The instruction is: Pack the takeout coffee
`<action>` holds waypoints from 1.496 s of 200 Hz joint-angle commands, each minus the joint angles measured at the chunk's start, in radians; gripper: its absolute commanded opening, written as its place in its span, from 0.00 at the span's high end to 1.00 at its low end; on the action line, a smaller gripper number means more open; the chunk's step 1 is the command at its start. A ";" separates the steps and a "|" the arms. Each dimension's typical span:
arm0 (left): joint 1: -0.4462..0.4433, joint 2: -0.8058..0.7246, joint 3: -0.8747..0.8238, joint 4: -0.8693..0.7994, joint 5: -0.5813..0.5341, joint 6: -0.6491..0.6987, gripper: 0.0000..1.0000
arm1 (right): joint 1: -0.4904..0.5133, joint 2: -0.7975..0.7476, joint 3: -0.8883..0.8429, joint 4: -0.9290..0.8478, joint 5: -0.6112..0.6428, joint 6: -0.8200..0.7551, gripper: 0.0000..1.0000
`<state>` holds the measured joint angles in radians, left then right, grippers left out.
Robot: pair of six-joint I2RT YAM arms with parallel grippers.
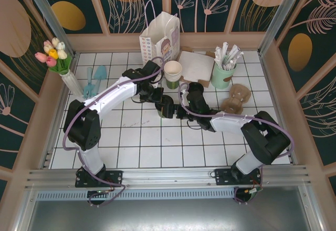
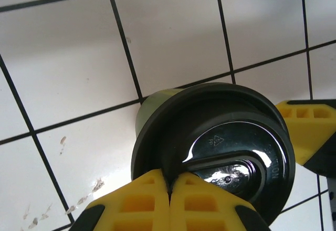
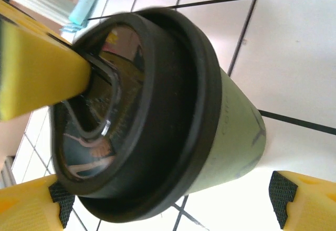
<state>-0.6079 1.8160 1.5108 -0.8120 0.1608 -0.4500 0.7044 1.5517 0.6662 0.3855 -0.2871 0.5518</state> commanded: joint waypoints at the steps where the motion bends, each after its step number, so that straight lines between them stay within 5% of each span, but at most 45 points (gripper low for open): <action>1: -0.007 0.060 -0.050 -0.030 0.003 -0.006 1.00 | 0.015 0.016 -0.051 -0.162 0.263 -0.019 0.04; 50: -0.006 0.071 -0.044 -0.034 0.009 -0.001 1.00 | 0.013 0.042 -0.037 -0.193 0.229 -0.011 0.05; 83: -0.007 0.064 -0.014 -0.050 -0.042 -0.031 1.00 | -0.055 -0.089 -0.007 -0.065 -0.076 0.058 0.05; 111: -0.007 0.060 0.002 -0.050 -0.044 -0.038 1.00 | -0.140 -0.111 0.031 -0.015 -0.190 0.203 0.05; 149: -0.006 0.053 0.008 -0.050 -0.037 -0.045 0.93 | -0.138 -0.023 0.175 -0.227 -0.177 0.202 0.10; 190: -0.007 0.044 0.039 -0.044 0.006 -0.056 0.86 | -0.121 0.051 0.327 -0.468 -0.094 0.134 0.29; 299: -0.006 0.022 0.080 -0.049 0.031 -0.030 0.78 | -0.100 0.099 0.385 -0.542 -0.084 0.083 0.34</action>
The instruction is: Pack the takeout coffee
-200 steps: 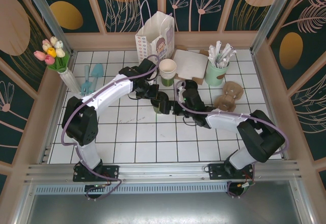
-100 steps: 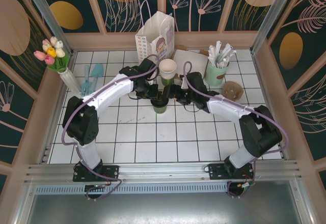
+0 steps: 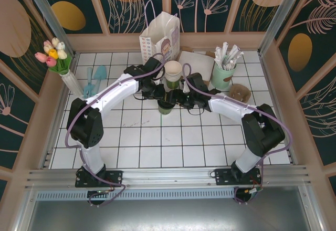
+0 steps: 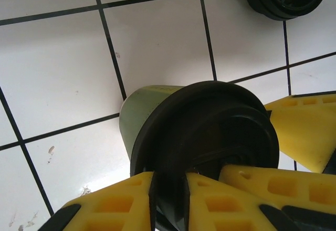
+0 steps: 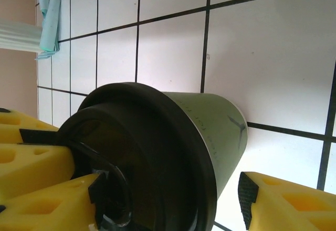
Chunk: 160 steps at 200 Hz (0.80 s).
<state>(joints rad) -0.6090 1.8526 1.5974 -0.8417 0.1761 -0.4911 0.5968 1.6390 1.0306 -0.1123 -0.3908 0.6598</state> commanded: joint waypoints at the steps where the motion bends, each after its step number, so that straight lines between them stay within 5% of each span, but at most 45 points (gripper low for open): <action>1: -0.005 -0.014 -0.008 -0.019 0.016 0.011 0.78 | 0.009 0.012 0.021 -0.044 0.020 -0.025 0.34; 101: 0.040 -0.112 -0.089 0.110 0.162 0.022 0.66 | 0.032 0.062 0.074 -0.143 0.095 -0.067 0.46; 160: 0.142 -0.298 -0.351 0.365 0.271 -0.046 0.56 | 0.039 0.074 0.087 -0.165 0.121 -0.069 0.46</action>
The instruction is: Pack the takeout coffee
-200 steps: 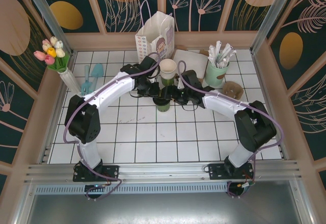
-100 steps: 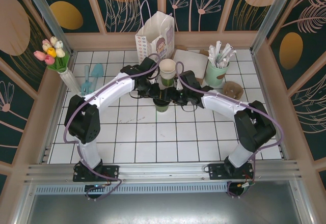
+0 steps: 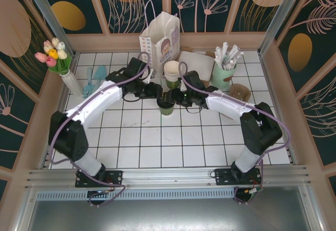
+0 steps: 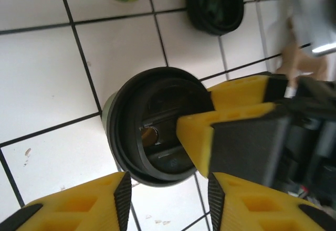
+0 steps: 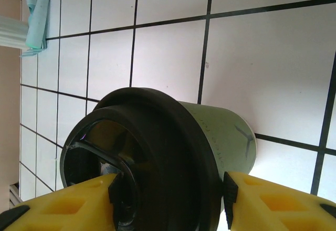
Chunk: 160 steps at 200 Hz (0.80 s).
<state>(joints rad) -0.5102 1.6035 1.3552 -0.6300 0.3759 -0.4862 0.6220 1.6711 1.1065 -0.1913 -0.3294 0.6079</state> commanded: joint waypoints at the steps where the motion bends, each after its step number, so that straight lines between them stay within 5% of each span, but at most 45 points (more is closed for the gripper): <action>1: 0.045 -0.050 -0.114 0.158 0.070 -0.054 0.57 | 0.013 0.041 0.011 -0.087 0.061 -0.018 0.46; 27: 0.085 -0.066 -0.245 0.305 0.128 -0.118 0.66 | 0.020 0.048 0.009 -0.095 0.066 -0.022 0.46; 90: 0.113 -0.011 -0.377 0.594 0.297 -0.240 0.67 | 0.038 0.059 0.003 -0.083 0.068 -0.016 0.48; 160: 0.113 0.052 -0.415 0.573 0.268 -0.225 0.80 | 0.044 0.065 -0.010 -0.071 0.075 0.007 0.49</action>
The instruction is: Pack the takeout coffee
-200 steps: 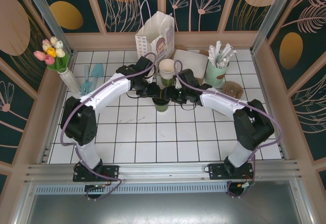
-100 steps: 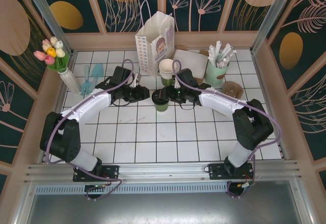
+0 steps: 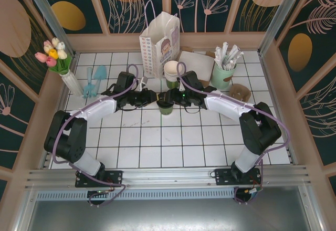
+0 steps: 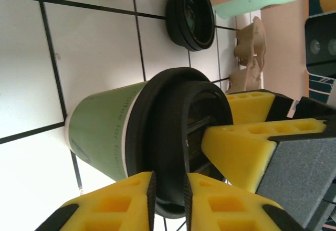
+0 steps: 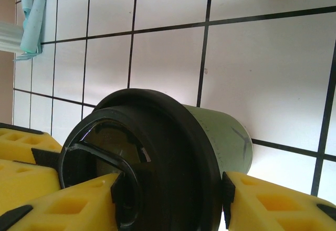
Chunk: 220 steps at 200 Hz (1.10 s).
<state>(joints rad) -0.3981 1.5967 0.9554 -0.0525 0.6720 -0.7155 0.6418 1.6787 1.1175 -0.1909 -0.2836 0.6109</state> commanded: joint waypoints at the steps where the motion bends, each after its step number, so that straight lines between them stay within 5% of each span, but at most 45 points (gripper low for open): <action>1: 0.001 0.060 -0.015 -0.006 -0.029 0.004 0.80 | 0.024 0.057 -0.022 -0.071 0.029 0.004 0.49; 98: 0.007 0.078 0.011 -0.169 -0.140 0.096 0.76 | 0.025 0.061 -0.038 -0.084 0.061 0.018 0.49; 220: 0.045 0.051 -0.020 -0.026 0.048 0.050 0.66 | 0.027 0.067 -0.039 -0.089 0.070 0.022 0.49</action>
<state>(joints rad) -0.3553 1.6333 0.9413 -0.1196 0.6811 -0.6563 0.6483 1.6833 1.1168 -0.1715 -0.2432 0.6346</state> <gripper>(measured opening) 0.330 0.511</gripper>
